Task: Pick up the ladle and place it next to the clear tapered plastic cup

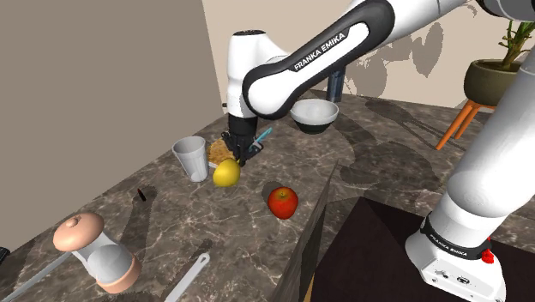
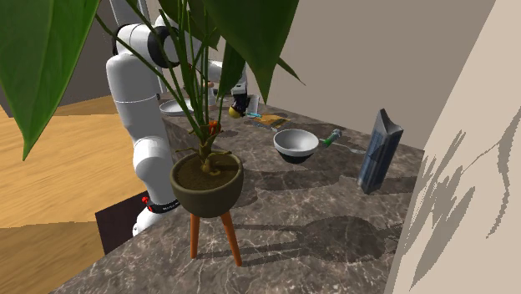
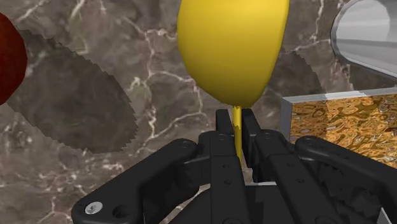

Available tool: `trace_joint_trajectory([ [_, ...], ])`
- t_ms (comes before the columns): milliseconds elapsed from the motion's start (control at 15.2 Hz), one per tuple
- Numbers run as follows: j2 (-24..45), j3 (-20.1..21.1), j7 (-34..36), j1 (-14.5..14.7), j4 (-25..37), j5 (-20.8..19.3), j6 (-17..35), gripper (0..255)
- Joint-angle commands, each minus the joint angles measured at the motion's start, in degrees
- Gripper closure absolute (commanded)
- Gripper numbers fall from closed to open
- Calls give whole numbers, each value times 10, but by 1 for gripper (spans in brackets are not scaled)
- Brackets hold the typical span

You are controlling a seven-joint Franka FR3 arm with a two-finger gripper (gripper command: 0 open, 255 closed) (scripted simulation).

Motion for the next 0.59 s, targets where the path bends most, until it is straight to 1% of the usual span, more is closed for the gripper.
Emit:
trace_joint_trajectory([
  [0,8,0,3,0,-10,-6,16,255],
  [528,50,-4,28,6,-35,-44,75,255],
])
